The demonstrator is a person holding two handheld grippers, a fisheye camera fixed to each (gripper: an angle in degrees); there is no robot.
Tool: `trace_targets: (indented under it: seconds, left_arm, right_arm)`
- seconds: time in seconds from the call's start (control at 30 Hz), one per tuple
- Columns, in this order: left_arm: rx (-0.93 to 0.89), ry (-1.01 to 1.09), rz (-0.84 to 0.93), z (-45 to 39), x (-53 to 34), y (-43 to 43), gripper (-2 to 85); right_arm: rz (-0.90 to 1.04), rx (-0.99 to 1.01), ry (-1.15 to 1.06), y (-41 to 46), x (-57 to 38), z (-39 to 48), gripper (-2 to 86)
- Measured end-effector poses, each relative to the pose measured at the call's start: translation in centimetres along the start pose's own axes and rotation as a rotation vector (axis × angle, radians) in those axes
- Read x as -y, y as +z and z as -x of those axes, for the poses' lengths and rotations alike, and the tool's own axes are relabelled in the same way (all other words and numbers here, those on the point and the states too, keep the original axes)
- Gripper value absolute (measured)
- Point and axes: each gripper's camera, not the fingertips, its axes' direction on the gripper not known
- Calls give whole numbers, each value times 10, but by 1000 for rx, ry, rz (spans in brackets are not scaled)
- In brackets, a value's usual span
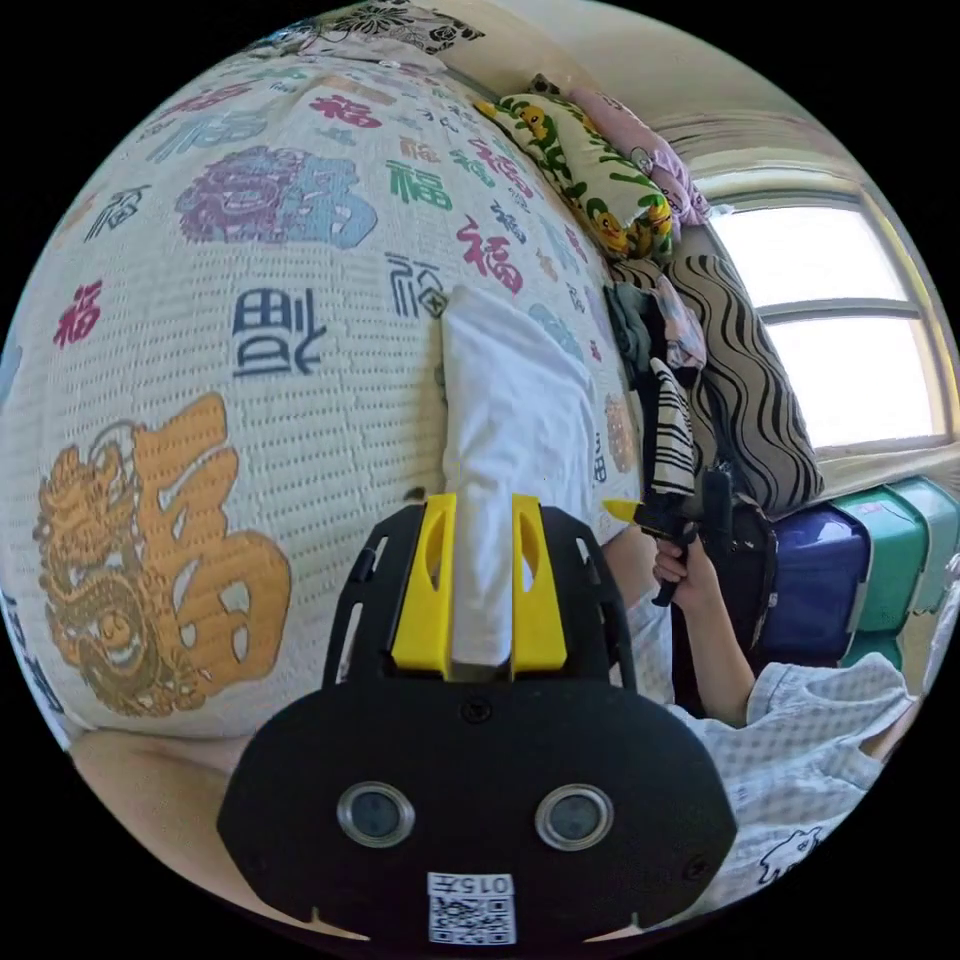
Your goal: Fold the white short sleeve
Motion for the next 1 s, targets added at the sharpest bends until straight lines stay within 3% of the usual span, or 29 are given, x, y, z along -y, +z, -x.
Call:
trace_targets:
  seconds: [0.17,0.3,0.43,0.6,0.8,1.0]
  left_arm:
    - [18,-64,67,0,-38,-5,86]
    - [47,-81,34,-4,-49,-14,60]
    - [188,-58,-54,-23,-55,-43,4]
    - [283,14,5,-37,-55,-45,0]
    - [192,-50,20,-32,-52,-80,63]
    - [-119,-99,-169,-5,-39,-150,72]
  right_arm:
    - [120,65,83,49,-30,-4,72]
    - [136,-38,94,60,-30,-2,10]
    - [136,-123,98,50,-34,1,-1]
    - [177,-92,90,52,-37,-4,1]
    - [46,37,26,26,-38,-7,51]
    - [-216,305,52,-19,-18,-50,96]
